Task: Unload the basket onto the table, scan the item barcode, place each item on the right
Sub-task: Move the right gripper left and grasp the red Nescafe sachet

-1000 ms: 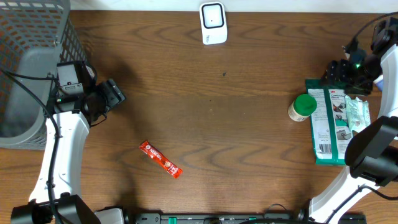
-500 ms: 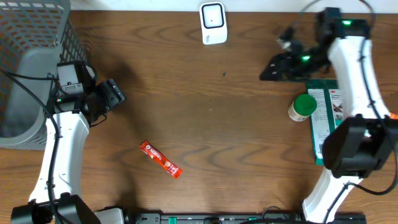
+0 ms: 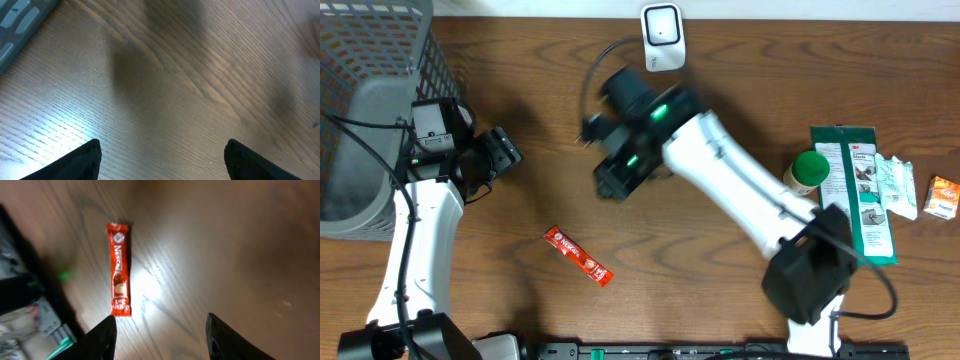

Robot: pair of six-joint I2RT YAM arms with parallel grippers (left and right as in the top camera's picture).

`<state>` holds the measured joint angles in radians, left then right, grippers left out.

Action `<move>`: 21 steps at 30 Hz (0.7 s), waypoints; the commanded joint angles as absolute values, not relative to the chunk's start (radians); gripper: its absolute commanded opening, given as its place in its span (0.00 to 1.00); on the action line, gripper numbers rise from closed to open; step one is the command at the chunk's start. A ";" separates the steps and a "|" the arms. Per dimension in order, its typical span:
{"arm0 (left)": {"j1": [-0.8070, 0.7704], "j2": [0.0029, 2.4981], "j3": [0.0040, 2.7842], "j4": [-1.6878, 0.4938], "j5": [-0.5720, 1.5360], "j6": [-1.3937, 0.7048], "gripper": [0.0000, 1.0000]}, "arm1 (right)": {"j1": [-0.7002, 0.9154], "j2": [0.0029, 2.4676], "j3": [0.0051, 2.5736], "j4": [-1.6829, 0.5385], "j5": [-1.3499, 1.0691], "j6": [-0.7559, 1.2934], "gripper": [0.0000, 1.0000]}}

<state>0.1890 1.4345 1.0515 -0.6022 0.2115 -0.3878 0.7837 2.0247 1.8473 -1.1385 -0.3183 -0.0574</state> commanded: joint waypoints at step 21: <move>0.196 1.431 1.071 -0.604 0.216 -0.386 0.81 | 1.203 2.016 1.358 -0.433 0.213 0.078 0.38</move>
<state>0.1890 1.4345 1.0515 -0.6018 0.2115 -0.3882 1.1961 2.0224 1.3636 -0.4393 0.1741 0.0647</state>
